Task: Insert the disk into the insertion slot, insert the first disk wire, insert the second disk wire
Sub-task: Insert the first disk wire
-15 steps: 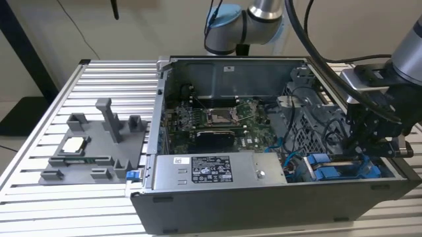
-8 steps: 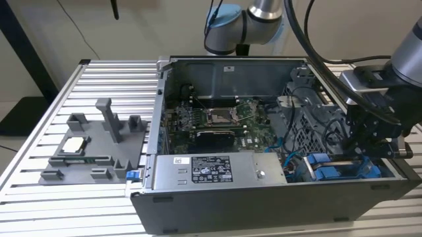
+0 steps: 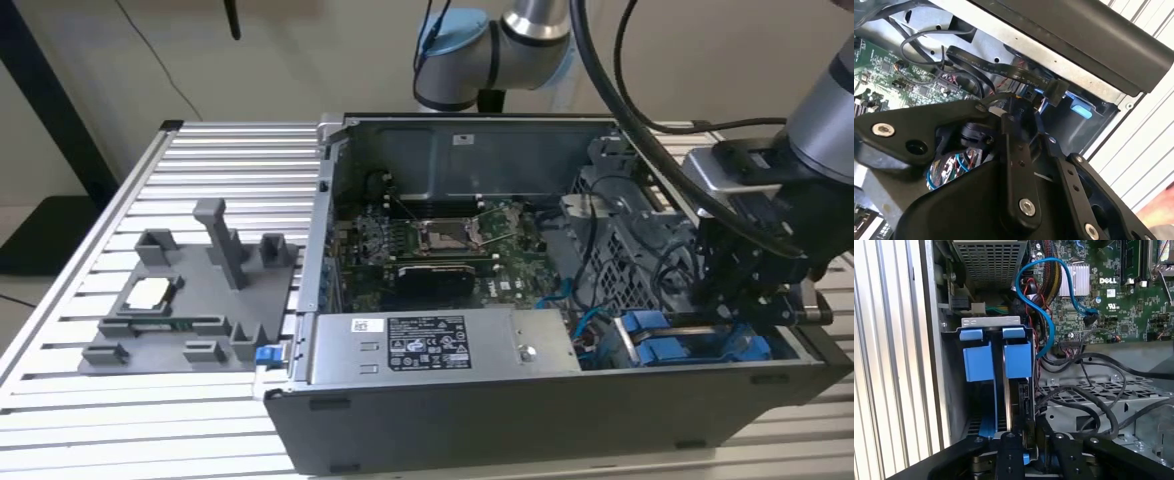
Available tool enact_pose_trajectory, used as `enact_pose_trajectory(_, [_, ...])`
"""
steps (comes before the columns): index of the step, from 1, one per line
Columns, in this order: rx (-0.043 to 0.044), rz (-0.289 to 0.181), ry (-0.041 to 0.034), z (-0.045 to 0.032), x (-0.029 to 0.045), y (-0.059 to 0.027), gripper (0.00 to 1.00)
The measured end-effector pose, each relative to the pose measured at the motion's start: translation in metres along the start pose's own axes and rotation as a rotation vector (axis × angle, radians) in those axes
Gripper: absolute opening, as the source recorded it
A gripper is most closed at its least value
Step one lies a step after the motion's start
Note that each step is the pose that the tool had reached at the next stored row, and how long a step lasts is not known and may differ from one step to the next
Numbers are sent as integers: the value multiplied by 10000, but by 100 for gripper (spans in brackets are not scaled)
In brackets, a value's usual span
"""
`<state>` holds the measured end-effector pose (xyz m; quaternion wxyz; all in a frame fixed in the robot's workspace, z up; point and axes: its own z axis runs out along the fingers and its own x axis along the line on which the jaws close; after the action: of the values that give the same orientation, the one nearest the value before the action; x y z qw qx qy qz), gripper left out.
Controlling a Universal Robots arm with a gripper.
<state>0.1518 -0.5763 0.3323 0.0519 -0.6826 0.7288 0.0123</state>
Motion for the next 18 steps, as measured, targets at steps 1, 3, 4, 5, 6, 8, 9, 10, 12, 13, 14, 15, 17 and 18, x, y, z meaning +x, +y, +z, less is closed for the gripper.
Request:
enact_pose_trajectory(1, [-1,0,-1,-8,-1,0,27])
enact_pose_trajectory(3, [-8,1,-6,-52,-5,-2,27])
enact_pose_trajectory(4, [-10,1,-4,-77,-7,-4,27])
enact_pose_trajectory(5, [-12,1,-4,-99,-10,-5,27])
enact_pose_trajectory(6, [-14,2,-4,-118,-11,-6,27])
enact_pose_trajectory(8, [-16,2,-2,-148,-14,-8,27])
enact_pose_trajectory(9, [-16,2,-4,-158,-15,-8,27])
enact_pose_trajectory(10, [-16,2,-1,-170,-16,-9,27])
enact_pose_trajectory(12, [-16,2,-3,-191,-18,-10,27])
enact_pose_trajectory(13, [-18,2,-2,-202,-19,-11,27])
enact_pose_trajectory(14, [-19,2,-4,-213,-20,-11,27])
enact_pose_trajectory(15, [-21,2,-3,-224,-21,-12,27])
enact_pose_trajectory(17, [-23,2,-2,-240,-22,-13,27])
enact_pose_trajectory(18, [-24,3,-4,-245,-23,-13,27])
